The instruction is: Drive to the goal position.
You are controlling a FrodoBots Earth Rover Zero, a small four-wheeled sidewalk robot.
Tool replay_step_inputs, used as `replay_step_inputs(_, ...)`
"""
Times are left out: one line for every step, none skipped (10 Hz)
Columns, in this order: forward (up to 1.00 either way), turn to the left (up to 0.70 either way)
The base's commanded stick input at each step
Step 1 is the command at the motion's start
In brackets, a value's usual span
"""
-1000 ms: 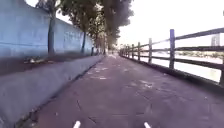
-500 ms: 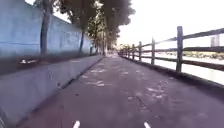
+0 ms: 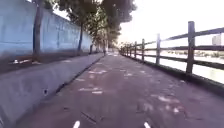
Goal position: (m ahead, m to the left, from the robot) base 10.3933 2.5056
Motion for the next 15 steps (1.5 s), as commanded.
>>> replay_step_inputs(0.85,0.0)
replay_step_inputs(0.85,0.0)
replay_step_inputs(0.85,0.0)
replay_step_inputs(0.85,0.0)
replay_step_inputs(0.85,0.0)
replay_step_inputs(0.85,0.0)
replay_step_inputs(0.85,0.0)
replay_step_inputs(0.85,0.0)
replay_step_inputs(0.85,0.0)
replay_step_inputs(0.85,0.0)
replay_step_inputs(0.85,0.0)
replay_step_inputs(0.85,0.0)
replay_step_inputs(0.85,0.0)
replay_step_inputs(0.85,-0.2)
replay_step_inputs(0.85,-0.34)
